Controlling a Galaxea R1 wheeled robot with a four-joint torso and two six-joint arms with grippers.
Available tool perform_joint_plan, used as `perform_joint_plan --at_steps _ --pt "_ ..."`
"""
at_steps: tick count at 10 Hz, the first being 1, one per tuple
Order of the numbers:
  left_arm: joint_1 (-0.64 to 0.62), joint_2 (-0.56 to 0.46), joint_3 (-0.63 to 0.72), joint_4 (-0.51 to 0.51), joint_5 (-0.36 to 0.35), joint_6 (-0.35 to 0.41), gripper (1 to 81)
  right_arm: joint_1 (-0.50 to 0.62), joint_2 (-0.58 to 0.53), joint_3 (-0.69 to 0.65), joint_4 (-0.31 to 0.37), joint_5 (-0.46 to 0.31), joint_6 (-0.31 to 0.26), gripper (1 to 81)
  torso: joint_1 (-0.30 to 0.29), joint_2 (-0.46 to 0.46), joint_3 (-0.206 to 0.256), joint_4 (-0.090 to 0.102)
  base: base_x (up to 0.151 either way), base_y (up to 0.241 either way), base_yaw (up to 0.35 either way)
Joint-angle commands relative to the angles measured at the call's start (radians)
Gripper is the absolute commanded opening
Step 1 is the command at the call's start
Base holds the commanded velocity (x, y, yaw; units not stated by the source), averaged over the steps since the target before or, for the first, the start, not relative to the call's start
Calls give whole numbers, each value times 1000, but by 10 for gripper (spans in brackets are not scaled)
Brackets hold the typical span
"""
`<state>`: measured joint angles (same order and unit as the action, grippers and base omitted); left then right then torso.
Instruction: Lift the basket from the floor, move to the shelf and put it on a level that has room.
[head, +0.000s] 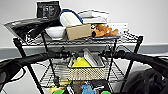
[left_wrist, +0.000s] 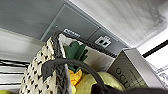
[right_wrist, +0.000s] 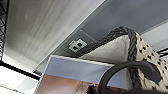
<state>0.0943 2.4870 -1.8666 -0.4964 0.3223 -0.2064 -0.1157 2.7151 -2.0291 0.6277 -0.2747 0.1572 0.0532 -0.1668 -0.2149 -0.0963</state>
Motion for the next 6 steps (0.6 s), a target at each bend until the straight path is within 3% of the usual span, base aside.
perform_joint_plan --at_steps 1,2,6 --pt "-198 3 26 -10 1 7 10 201 -1 57 9 -31 -10 10 0 0 0 0 0 0 0" --pt "-195 -3 32 -11 0 7 811 201 -15 76 9 -31 -10 811 0 0 0 0 0 0 0" --pt "-195 -32 72 -21 0 5 811 201 -58 119 21 -29 1 811 0 0 0 0 0 0 0"
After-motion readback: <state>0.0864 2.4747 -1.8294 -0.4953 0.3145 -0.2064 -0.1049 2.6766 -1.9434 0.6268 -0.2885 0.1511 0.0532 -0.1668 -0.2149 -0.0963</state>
